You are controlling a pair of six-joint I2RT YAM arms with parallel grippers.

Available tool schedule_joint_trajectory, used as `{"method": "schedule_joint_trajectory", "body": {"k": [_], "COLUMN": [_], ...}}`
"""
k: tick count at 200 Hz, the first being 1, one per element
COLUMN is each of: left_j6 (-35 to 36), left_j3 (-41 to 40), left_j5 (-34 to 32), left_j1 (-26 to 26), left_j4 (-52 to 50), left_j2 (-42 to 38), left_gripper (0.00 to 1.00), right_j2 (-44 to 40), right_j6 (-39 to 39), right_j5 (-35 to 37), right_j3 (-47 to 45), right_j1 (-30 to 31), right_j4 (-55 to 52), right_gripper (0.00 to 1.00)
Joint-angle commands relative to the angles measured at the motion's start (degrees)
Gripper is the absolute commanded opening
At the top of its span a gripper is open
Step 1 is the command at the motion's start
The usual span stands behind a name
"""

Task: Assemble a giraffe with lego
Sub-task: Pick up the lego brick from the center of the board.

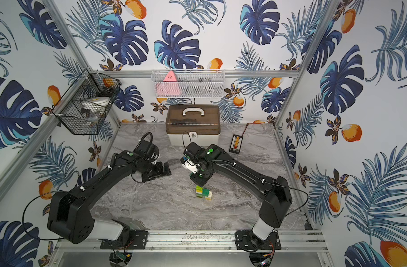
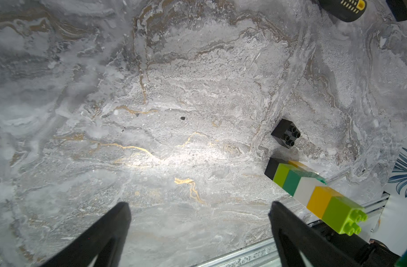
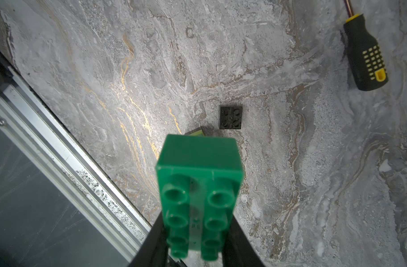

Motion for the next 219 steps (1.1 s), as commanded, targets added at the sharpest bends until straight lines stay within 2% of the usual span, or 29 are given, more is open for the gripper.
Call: {"method": "schedule_joint_trajectory", "body": {"k": [1,130,219], "left_j6": [-0.74,-0.88,-0.77], "left_j3": [-0.26,1.78,3.11], "left_j5": [0.35,0.38,0.52], "left_j1": [-0.18,-2.03,-2.90], "left_j4": [0.86,0.42,-0.39], "left_j2": [-0.04,2.46,3.47], "left_gripper": [0.99,0.99,0.99], "right_j2": [-0.54,-0.28,-0.77], "right_j6": [-1.99,-5.93,-13.19], "right_j5": [0.41,-4.40,0.16], "right_j3": [-0.69,-3.81,-4.66], "right_j1": [0.19,0.23,-0.10], "right_j4": [0.91,3.88,4.05], "right_gripper": [0.20,0.21,0.22]}}
